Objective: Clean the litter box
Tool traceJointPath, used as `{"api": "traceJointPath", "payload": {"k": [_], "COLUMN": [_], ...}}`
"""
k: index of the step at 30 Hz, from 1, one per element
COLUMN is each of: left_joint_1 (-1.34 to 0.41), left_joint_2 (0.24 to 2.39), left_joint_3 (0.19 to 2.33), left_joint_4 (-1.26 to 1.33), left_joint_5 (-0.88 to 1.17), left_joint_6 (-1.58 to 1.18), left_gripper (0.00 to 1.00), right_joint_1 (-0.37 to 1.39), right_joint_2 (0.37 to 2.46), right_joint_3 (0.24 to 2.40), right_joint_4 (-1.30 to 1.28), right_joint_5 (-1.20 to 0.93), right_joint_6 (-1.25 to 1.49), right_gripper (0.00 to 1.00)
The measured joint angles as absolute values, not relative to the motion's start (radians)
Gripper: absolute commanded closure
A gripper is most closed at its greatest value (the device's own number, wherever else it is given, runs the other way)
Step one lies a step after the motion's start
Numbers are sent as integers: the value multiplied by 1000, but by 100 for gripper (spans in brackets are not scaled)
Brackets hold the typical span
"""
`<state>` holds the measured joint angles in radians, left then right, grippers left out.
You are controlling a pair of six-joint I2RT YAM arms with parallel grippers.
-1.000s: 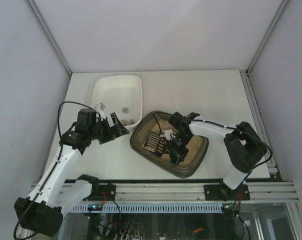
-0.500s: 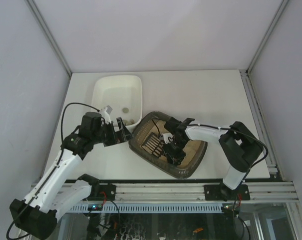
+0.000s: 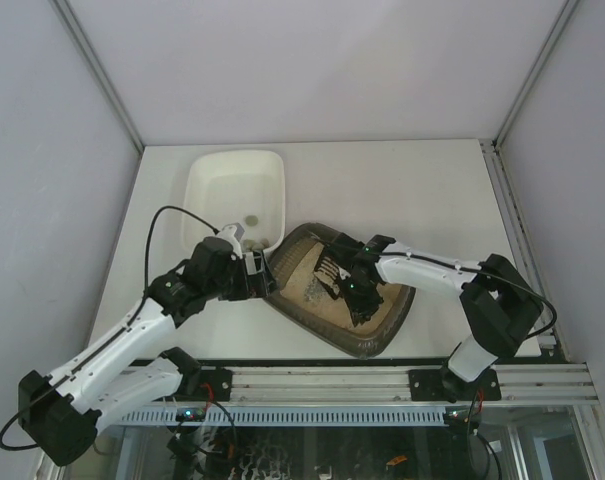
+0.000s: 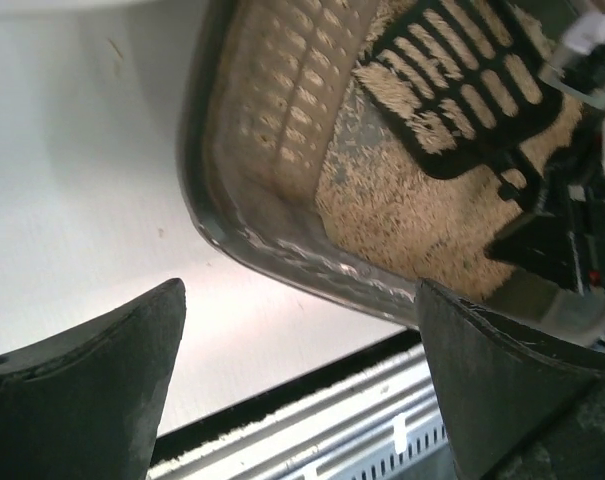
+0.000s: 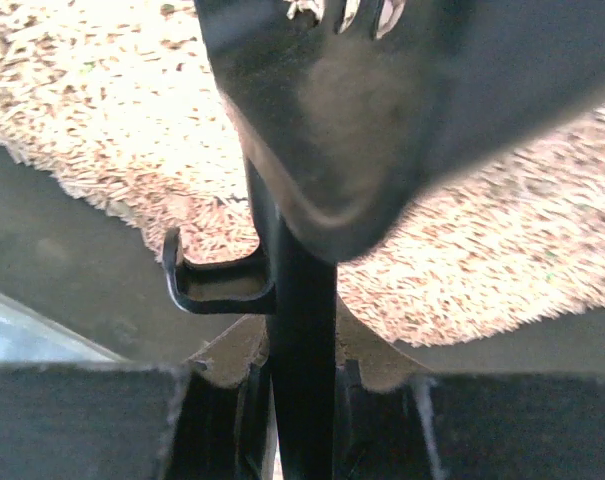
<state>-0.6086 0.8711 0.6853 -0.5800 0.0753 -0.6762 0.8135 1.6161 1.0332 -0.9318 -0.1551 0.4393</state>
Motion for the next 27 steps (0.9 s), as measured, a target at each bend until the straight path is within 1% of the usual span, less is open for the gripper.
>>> {"api": "traceJointPath", "payload": {"k": [5,8,13,19,22,27], "left_joint_1": [-614,-614,-618,-704,-739,-748], "left_joint_2": [894,902,925,988,1035,1116], "left_joint_3": [694,704,705,709,729,767], "left_joint_4": [-565,-590,-605,-618,-631,-636], "left_joint_5": [-23,-41,-4,63,66,49], "left_joint_6": [-671,-710,-839,-1015,-1085,-1143], "left_gripper": [0,0,0,0,0,0], "right_joint_1": [813,809,789,783,783,783], "right_joint_2": [1584,1571,1545,1528,1526,1520], "right_joint_3": [1030,1026,1018,1013,1006,1001], "right_joint_4": [-952,-953,-953,-948,-936,-914], "right_joint_5": [-57,-44,-31,-14,-13,-13], "right_joint_6": [479,484,490,500,509,522], "right_gripper": [100,100,100,100,100,100]}}
